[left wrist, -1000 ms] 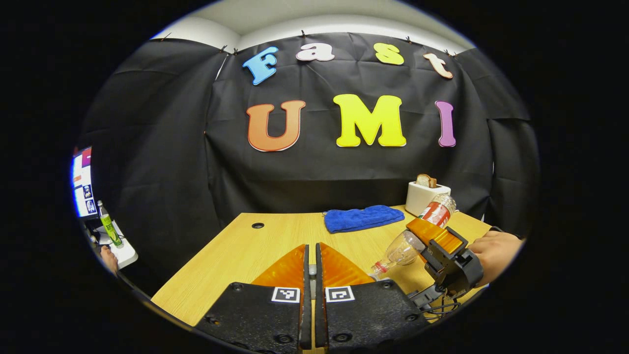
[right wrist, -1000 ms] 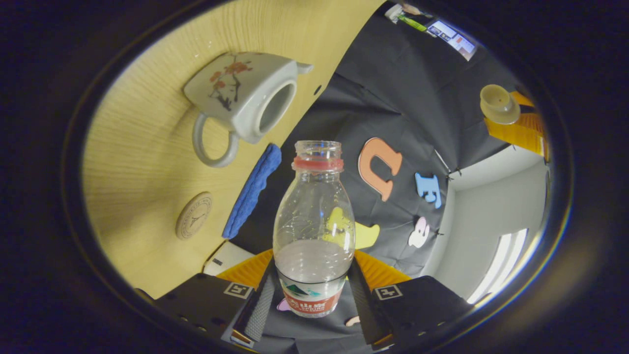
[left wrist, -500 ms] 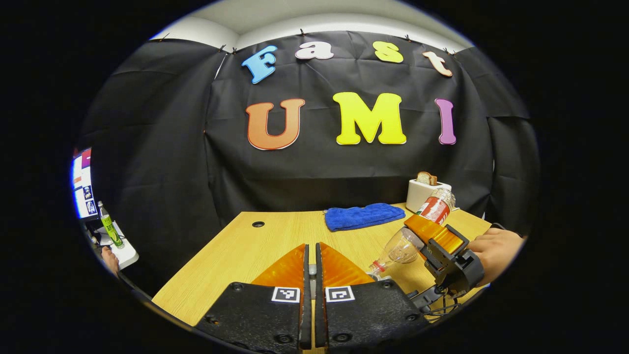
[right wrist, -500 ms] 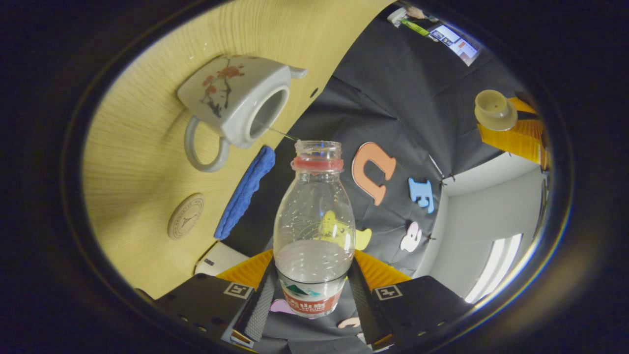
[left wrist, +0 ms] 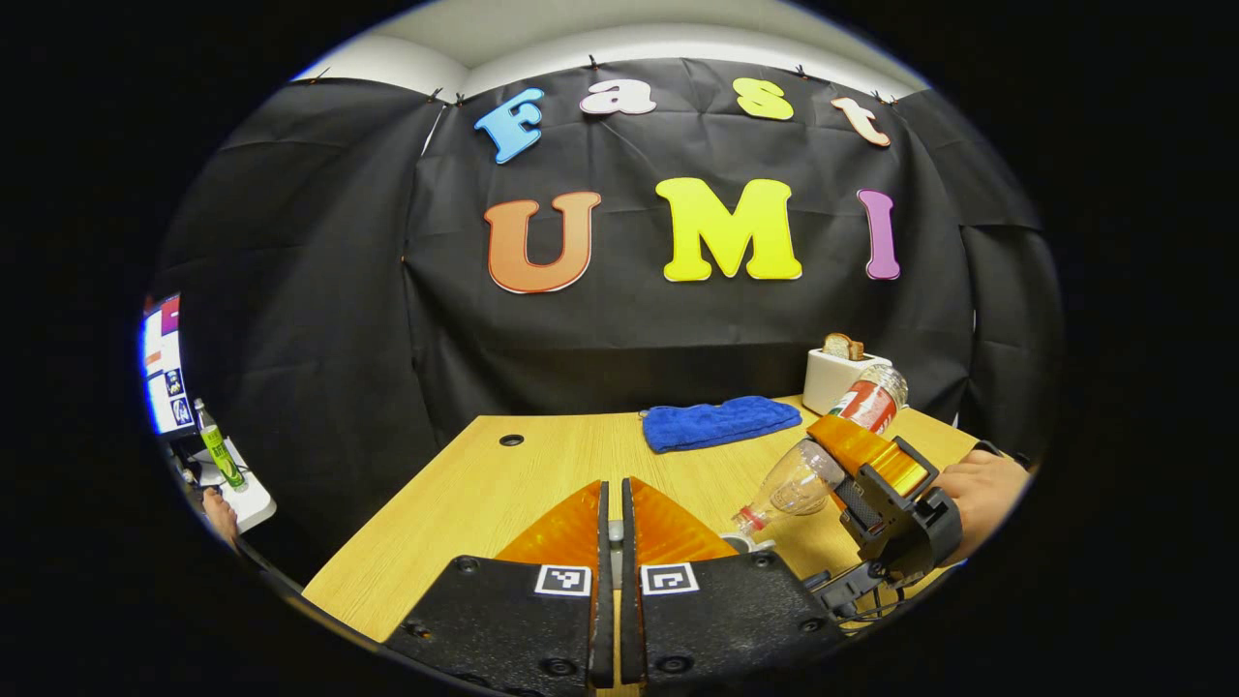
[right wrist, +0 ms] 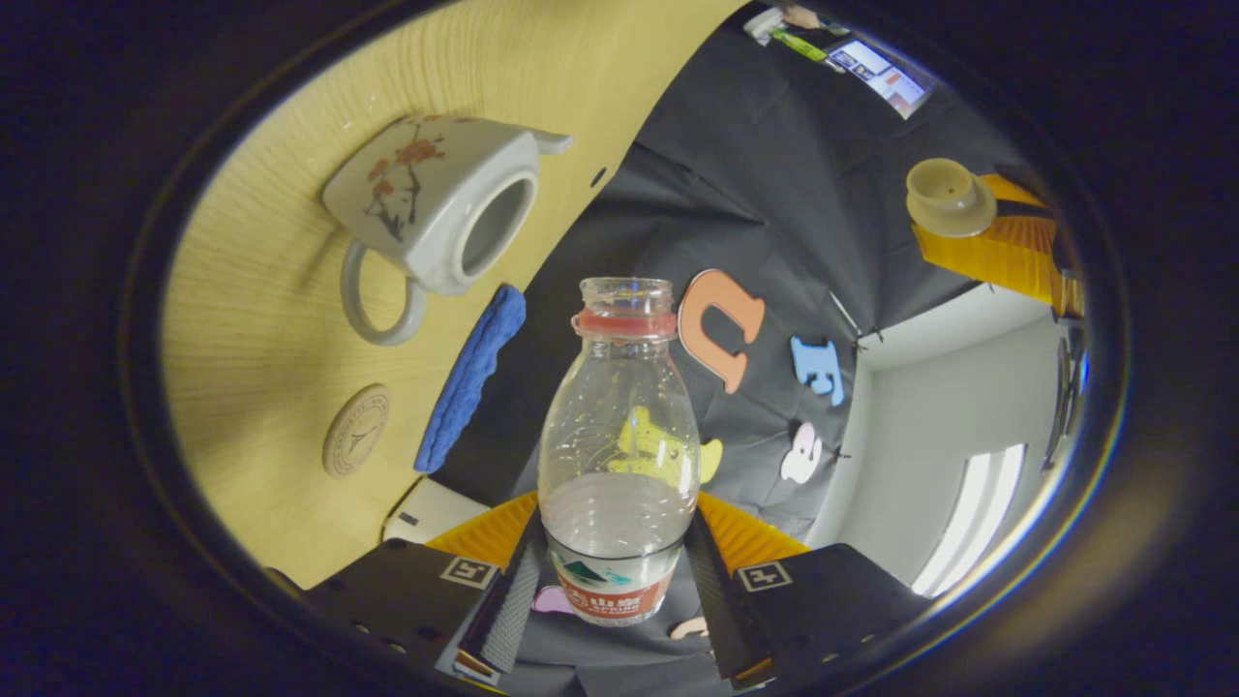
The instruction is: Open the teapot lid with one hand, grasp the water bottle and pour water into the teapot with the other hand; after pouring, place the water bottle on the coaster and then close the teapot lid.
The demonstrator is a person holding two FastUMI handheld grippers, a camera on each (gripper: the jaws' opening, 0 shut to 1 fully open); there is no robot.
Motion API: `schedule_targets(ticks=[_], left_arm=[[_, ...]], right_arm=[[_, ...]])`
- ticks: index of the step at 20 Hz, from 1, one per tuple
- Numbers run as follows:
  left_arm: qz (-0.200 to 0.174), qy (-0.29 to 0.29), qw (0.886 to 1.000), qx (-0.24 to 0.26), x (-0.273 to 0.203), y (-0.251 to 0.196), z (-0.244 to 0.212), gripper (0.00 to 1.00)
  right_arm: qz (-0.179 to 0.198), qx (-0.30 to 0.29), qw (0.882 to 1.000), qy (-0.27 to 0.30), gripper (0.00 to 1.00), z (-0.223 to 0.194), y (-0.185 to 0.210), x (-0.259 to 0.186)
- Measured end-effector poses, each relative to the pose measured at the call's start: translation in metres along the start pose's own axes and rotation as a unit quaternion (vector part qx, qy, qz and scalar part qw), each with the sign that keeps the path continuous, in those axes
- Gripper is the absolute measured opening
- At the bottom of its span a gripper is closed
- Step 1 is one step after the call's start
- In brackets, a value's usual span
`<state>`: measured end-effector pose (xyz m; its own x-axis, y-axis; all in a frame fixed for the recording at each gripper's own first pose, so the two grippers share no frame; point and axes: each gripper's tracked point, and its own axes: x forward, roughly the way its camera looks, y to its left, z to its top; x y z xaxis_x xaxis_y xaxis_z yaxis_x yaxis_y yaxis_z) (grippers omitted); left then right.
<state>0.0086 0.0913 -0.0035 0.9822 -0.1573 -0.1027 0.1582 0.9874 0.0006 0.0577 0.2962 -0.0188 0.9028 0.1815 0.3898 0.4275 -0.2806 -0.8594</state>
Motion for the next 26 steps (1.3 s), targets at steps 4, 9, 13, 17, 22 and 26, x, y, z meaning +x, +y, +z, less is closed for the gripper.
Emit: schedule_targets(ticks=[4,9,13,17,22,26], left_arm=[[0.001,-0.003,1.000,0.003,0.000,-0.001,0.002,0.05],[-0.003,-0.016,1.000,-0.013,-0.001,0.001,0.007,0.05],[0.002,-0.019,1.000,-0.022,-0.001,0.003,0.009,0.05],[0.003,-0.016,1.000,-0.009,-0.001,0.000,0.008,0.05],[0.005,-0.007,1.000,-0.011,0.003,-0.001,0.004,0.06],[0.014,-0.001,1.000,-0.011,0.003,0.005,0.001,0.06]], right_arm=[[0.036,0.104,0.993,0.031,0.77,-0.010,0.019,-0.007],[0.067,0.202,0.974,0.079,0.77,-0.035,0.037,-0.012],[0.118,0.308,0.934,0.140,0.77,-0.069,0.070,-0.025],[0.148,0.432,0.868,0.194,0.77,-0.090,0.082,-0.035],[0.127,0.528,0.815,0.202,0.77,-0.099,0.073,-0.027],[0.130,0.587,0.776,0.192,0.77,-0.091,0.073,-0.015]])
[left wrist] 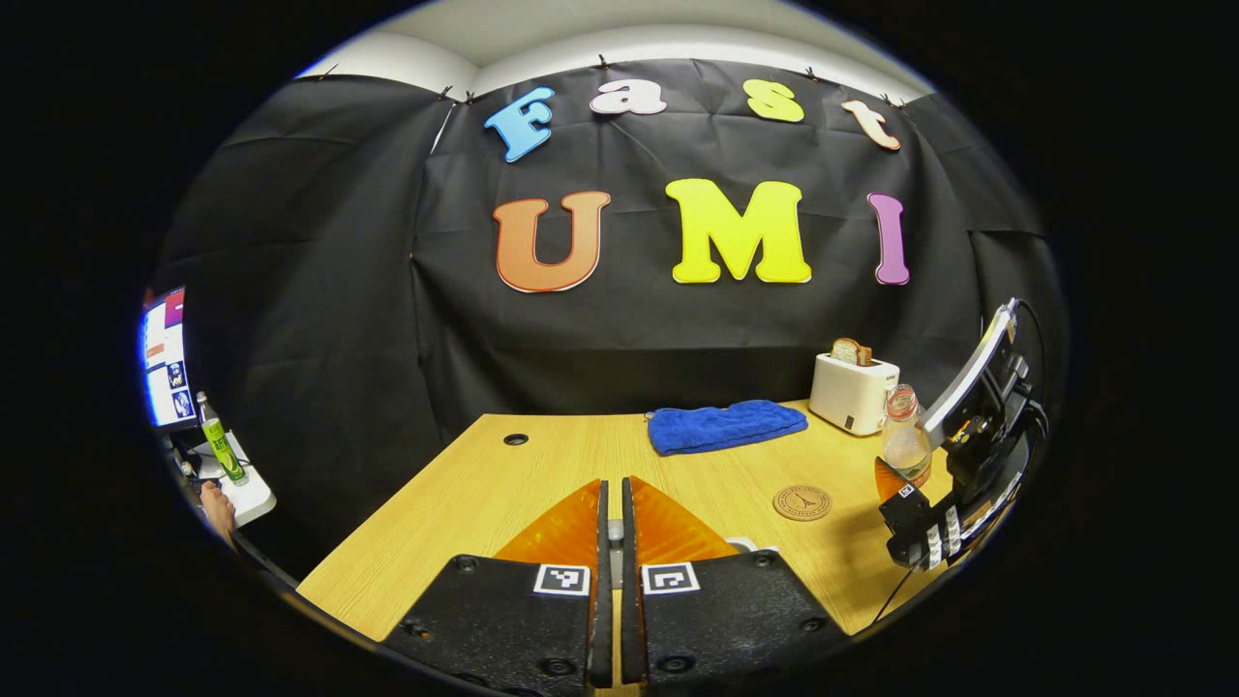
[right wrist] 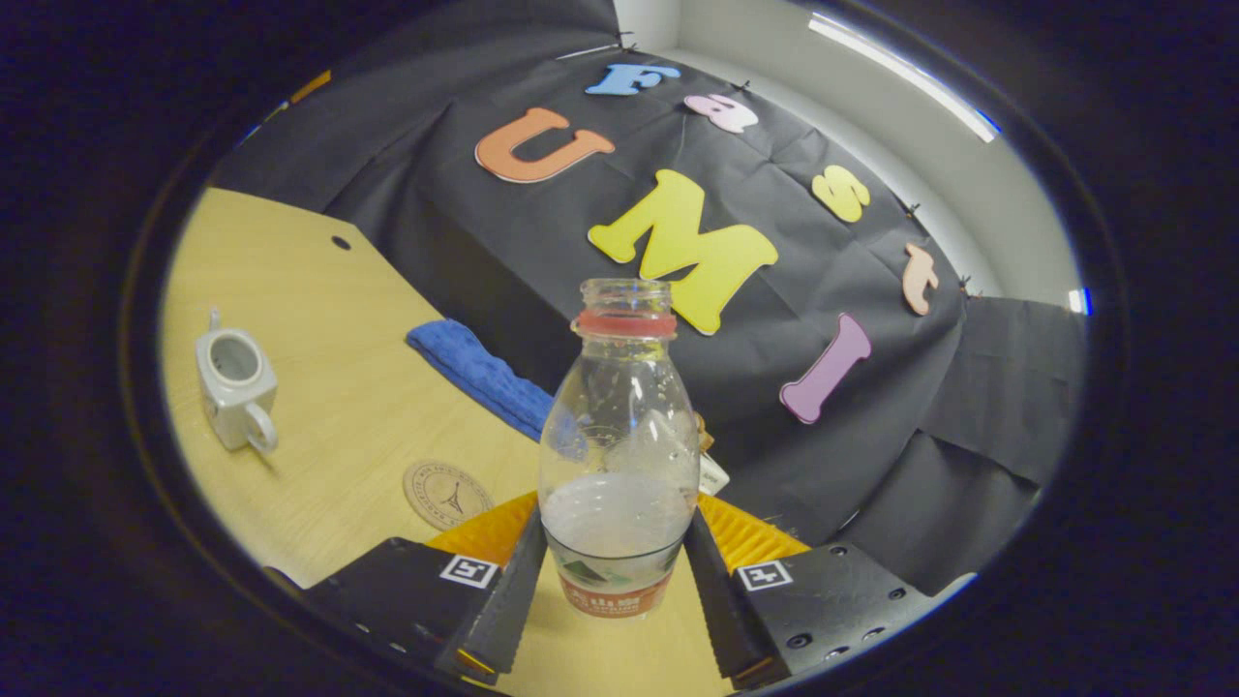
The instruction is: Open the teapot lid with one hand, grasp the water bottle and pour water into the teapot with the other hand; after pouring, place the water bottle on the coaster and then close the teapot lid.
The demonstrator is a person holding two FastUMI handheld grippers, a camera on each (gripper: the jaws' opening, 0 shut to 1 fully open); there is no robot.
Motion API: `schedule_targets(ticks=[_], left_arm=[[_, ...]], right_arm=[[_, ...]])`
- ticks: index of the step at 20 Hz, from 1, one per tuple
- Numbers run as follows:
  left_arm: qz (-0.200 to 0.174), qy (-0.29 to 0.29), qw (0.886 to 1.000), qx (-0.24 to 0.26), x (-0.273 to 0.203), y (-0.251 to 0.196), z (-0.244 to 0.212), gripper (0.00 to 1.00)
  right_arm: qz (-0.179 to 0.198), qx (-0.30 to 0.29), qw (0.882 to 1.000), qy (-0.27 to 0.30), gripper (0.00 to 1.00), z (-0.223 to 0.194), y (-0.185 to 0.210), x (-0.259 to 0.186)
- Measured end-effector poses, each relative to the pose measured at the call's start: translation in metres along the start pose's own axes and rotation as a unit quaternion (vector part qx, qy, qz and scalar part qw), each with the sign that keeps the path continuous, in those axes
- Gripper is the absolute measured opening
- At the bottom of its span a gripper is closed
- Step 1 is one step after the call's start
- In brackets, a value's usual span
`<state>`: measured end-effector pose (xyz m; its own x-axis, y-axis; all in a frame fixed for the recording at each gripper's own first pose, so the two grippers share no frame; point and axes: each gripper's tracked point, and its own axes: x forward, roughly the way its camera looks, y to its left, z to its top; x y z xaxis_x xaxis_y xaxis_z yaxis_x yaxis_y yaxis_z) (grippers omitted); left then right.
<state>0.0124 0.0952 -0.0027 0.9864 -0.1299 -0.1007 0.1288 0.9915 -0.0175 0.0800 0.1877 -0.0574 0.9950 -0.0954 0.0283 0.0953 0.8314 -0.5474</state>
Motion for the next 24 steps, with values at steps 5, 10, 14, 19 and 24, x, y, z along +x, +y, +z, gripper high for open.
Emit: schedule_targets(ticks=[5,10,14,19,24], left_arm=[[-0.006,-0.006,1.000,0.001,-0.002,-0.004,0.003,0.05],[-0.007,-0.002,1.000,0.002,-0.002,-0.003,0.002,0.06],[-0.001,0.005,1.000,0.001,0.002,-0.001,-0.003,0.06],[-0.004,0.001,1.000,0.007,0.001,-0.003,0.000,0.06],[0.001,0.007,1.000,0.003,0.003,0.001,-0.004,0.06]], right_arm=[[0.068,0.117,0.991,0.009,0.77,0.001,0.024,0.022],[0.120,0.204,0.971,0.010,0.74,0.008,0.039,0.049],[0.147,0.220,0.964,0.007,0.77,0.026,0.050,0.070],[0.160,0.248,0.955,0.007,0.77,0.031,0.068,0.085],[0.170,0.276,0.946,0.020,0.77,0.031,0.079,0.090]])
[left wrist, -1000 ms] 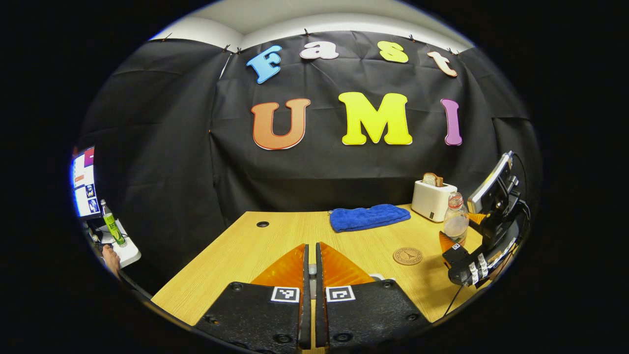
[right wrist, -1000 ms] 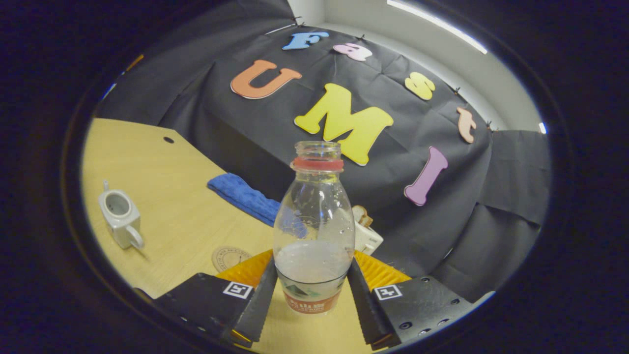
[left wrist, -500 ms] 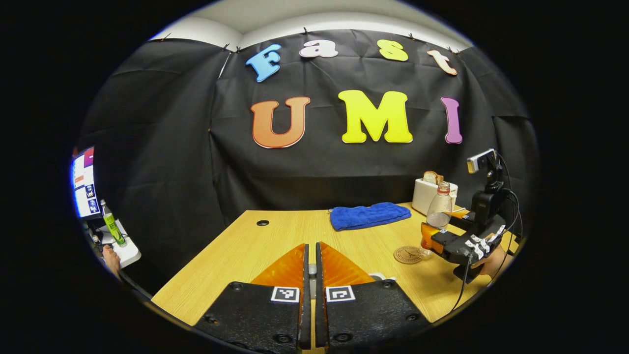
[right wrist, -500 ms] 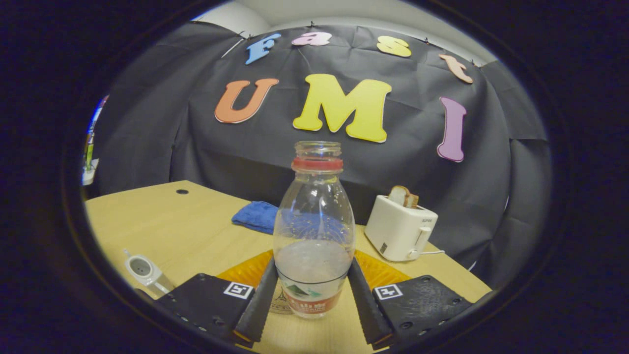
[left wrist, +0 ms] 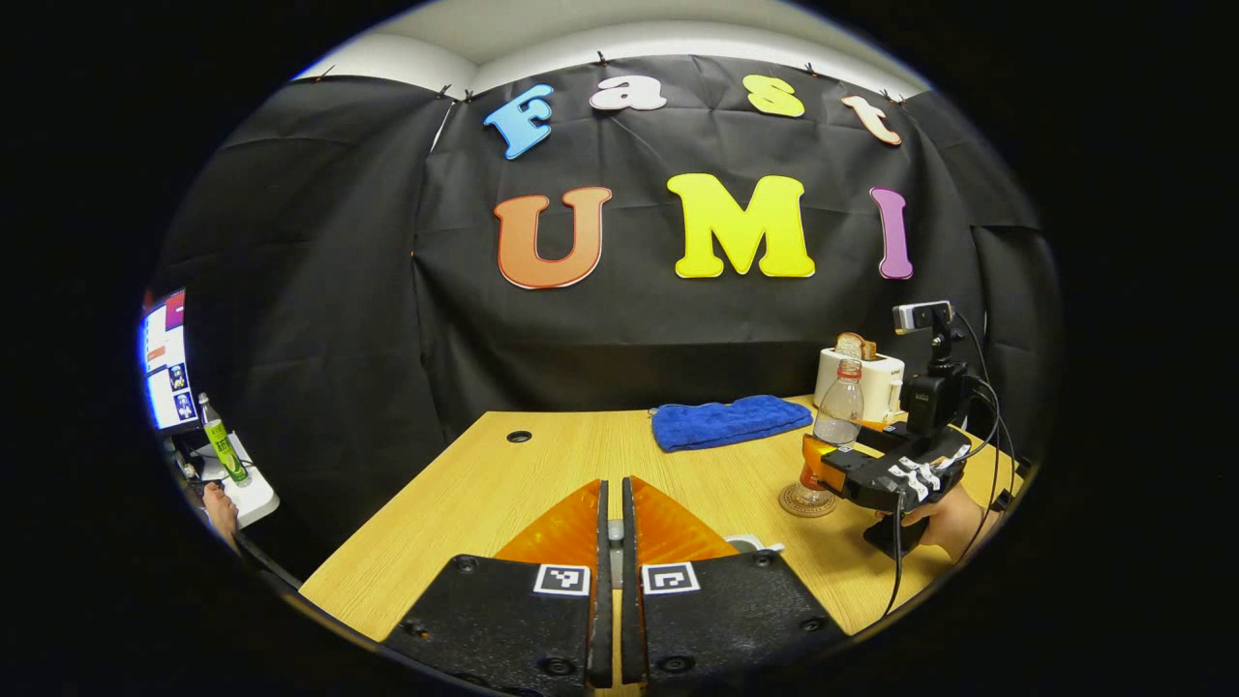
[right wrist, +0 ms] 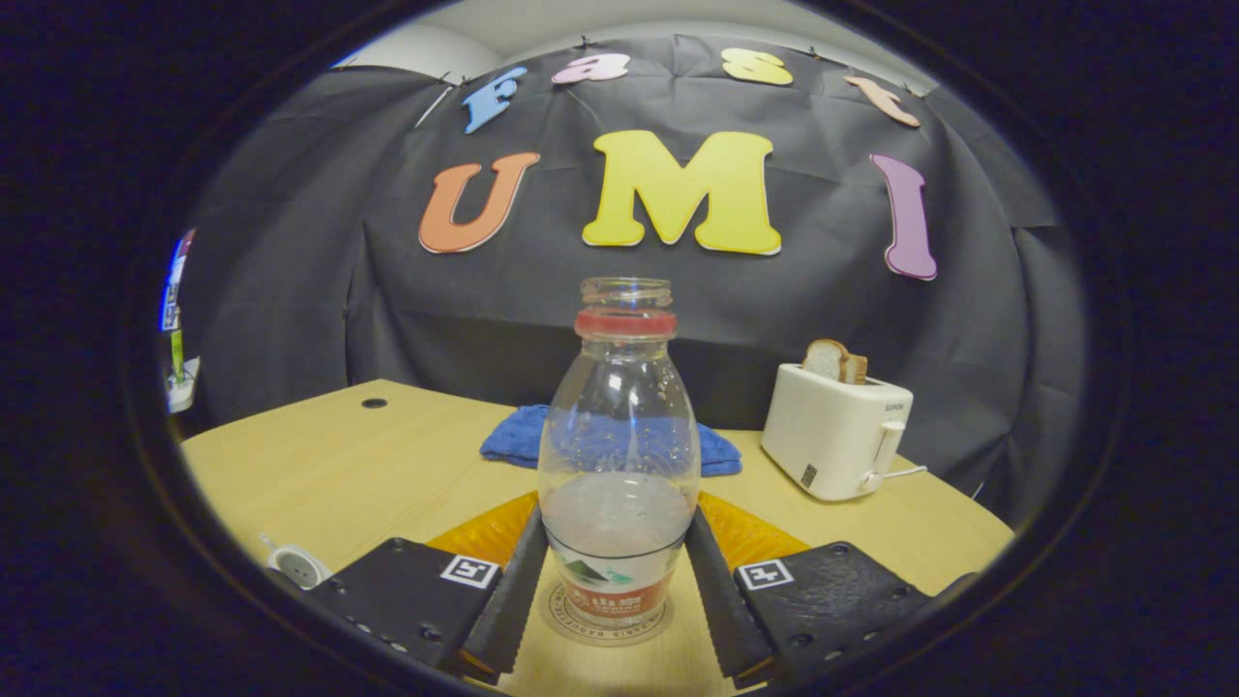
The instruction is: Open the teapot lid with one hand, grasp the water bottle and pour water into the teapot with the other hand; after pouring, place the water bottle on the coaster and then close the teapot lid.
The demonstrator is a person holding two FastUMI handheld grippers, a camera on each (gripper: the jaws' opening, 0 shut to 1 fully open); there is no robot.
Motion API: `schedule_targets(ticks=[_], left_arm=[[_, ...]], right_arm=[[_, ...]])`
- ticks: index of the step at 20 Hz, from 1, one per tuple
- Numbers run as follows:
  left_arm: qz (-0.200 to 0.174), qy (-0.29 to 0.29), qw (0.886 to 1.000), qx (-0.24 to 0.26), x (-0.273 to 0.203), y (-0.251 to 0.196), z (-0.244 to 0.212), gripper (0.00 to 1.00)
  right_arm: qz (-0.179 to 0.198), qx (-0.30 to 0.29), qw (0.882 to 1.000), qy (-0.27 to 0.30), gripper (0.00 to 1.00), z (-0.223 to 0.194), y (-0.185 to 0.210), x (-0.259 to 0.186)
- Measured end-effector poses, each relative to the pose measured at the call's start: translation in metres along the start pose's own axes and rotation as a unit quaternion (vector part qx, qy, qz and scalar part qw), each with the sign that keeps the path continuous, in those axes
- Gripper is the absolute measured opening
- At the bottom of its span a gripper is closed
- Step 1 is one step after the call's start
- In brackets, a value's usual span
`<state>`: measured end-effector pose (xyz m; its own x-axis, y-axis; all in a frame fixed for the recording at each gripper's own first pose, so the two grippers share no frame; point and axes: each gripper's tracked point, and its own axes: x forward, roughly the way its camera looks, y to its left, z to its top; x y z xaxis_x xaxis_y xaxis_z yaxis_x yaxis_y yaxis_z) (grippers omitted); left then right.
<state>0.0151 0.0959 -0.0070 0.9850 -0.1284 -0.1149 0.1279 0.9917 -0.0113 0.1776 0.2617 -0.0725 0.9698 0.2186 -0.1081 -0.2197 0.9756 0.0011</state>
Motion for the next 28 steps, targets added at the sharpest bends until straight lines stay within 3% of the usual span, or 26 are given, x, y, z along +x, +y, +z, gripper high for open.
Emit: schedule_targets(ticks=[4,11,14,21,28], left_arm=[[-0.001,0.001,1.000,-0.001,0.001,0.001,-0.001,0.06],[0.000,0.005,1.000,-0.002,0.002,0.001,-0.003,0.06],[0.000,0.007,1.000,-0.003,0.003,0.001,-0.003,0.06],[0.000,0.009,1.000,-0.002,0.003,0.001,-0.005,0.06],[-0.023,-0.001,1.000,0.002,0.000,-0.012,0.001,0.07]], right_arm=[[0.003,0.004,1.000,0.010,0.74,-0.004,0.000,0.002],[-0.008,-0.006,1.000,0.014,0.82,-0.006,-0.003,0.003],[-0.009,-0.005,1.000,0.015,0.78,-0.005,-0.003,0.003],[0.004,0.007,1.000,-0.008,0.98,0.013,-0.004,-0.002],[0.010,0.019,0.999,-0.027,0.97,0.031,-0.013,-0.027]])
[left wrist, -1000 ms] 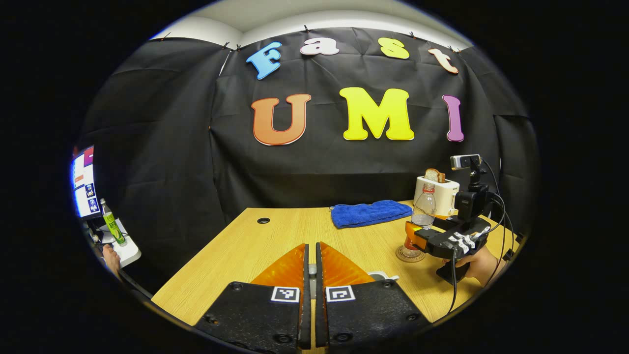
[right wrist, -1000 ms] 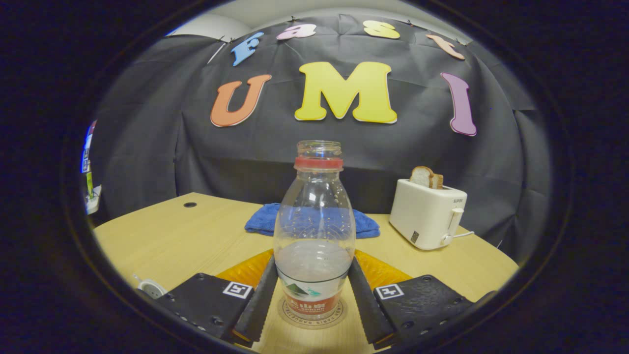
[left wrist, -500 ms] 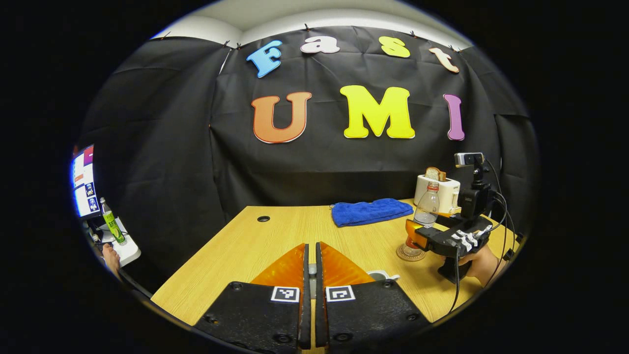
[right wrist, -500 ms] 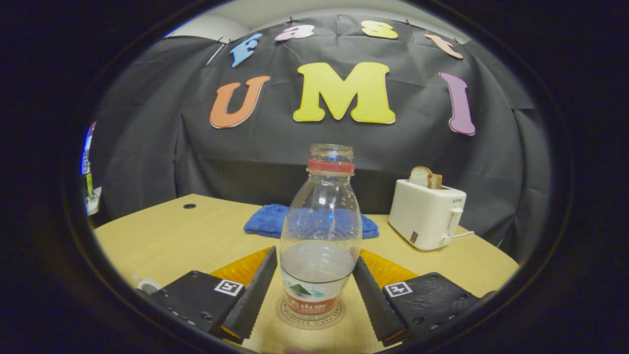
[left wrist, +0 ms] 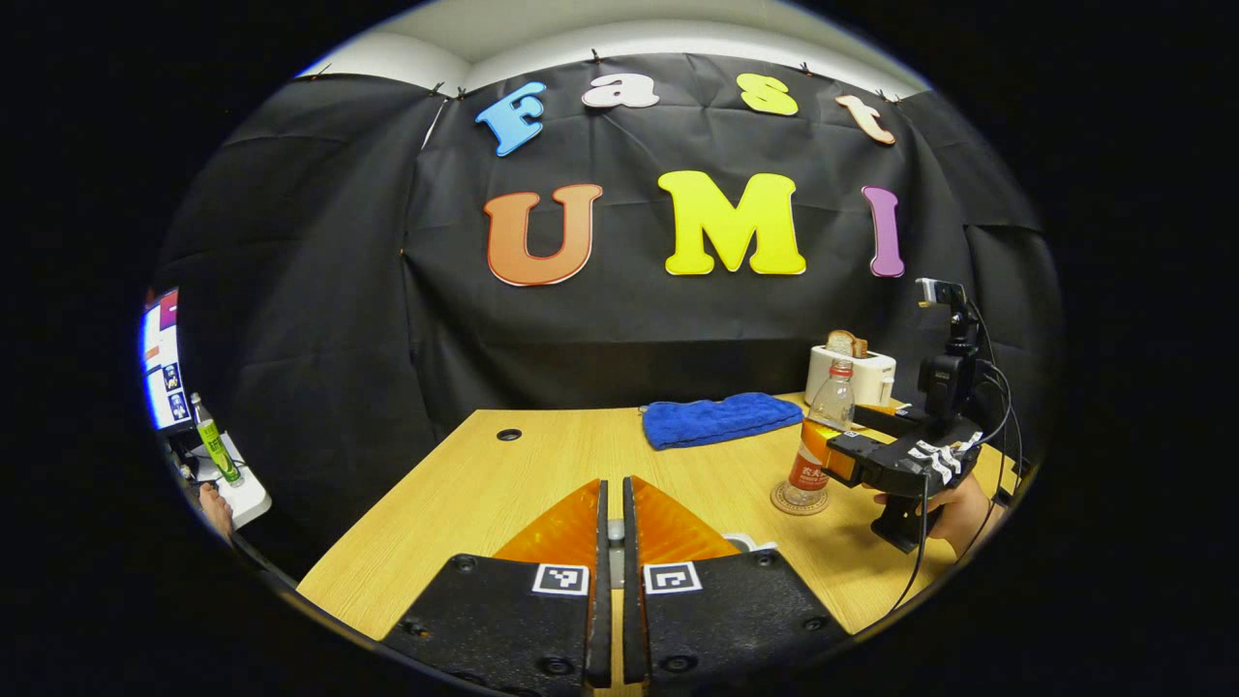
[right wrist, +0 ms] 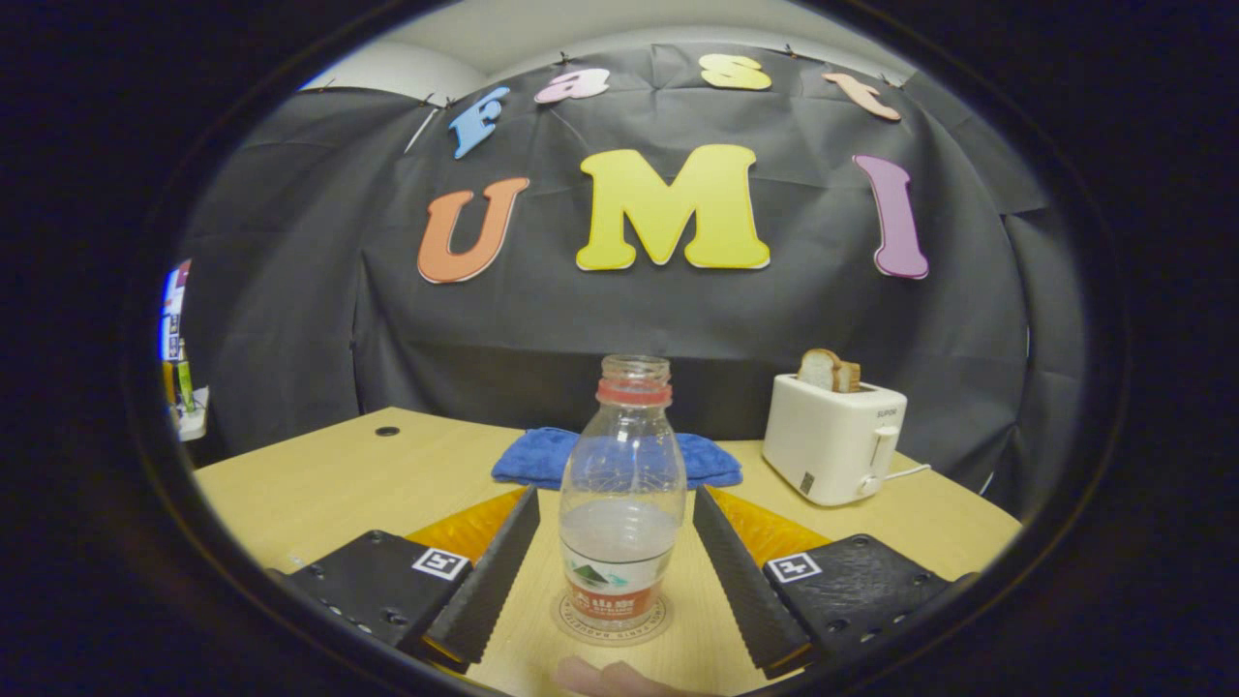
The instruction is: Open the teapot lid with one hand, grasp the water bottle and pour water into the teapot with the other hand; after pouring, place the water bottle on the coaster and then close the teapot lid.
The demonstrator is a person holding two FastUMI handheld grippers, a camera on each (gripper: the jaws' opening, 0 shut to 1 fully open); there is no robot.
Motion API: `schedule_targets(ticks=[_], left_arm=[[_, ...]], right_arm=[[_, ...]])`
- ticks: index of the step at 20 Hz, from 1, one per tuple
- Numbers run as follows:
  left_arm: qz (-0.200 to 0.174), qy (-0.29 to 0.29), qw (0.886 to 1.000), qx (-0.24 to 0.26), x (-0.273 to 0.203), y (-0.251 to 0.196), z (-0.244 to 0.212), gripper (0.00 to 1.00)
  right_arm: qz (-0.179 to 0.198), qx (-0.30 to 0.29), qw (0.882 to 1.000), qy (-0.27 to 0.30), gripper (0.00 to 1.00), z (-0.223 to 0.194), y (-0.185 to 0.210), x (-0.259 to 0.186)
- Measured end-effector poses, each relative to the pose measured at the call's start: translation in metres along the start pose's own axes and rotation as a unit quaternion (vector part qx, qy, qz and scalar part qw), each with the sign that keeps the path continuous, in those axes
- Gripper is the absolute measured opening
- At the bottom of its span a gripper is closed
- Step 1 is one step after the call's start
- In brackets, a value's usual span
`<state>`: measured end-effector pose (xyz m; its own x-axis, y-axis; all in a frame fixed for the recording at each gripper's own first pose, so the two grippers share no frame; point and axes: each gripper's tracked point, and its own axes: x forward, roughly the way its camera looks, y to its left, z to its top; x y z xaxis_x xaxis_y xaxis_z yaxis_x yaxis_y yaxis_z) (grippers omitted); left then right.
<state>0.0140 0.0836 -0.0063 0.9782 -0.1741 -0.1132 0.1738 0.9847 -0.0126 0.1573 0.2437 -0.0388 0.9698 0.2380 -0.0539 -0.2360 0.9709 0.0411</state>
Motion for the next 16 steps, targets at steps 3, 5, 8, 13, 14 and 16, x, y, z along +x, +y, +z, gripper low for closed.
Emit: schedule_targets(ticks=[3,5,8,13,14,16], left_arm=[[-0.010,-0.005,1.000,0.000,-0.001,-0.006,0.002,0.07],[-0.012,-0.011,1.000,0.001,0.000,-0.009,0.004,0.07],[-0.020,-0.031,0.999,-0.001,0.001,-0.017,0.014,0.07],[-0.039,-0.030,0.999,0.012,0.009,-0.042,0.007,0.07],[-0.043,-0.030,0.998,0.018,0.012,-0.048,0.005,0.07],[-0.045,-0.027,0.998,0.028,0.018,-0.057,0.000,0.07]], right_arm=[[-0.011,0.004,1.000,-0.001,0.98,0.005,-0.012,-0.015],[-0.016,0.011,1.000,-0.004,0.98,0.007,-0.020,-0.026],[-0.020,0.019,1.000,-0.003,0.96,0.006,-0.034,-0.042],[-0.046,-0.001,0.999,0.007,0.98,-0.006,-0.072,-0.062],[-0.050,-0.011,0.999,0.010,0.98,-0.009,-0.079,-0.067],[-0.059,-0.024,0.998,0.003,0.94,-0.007,-0.095,-0.079]])
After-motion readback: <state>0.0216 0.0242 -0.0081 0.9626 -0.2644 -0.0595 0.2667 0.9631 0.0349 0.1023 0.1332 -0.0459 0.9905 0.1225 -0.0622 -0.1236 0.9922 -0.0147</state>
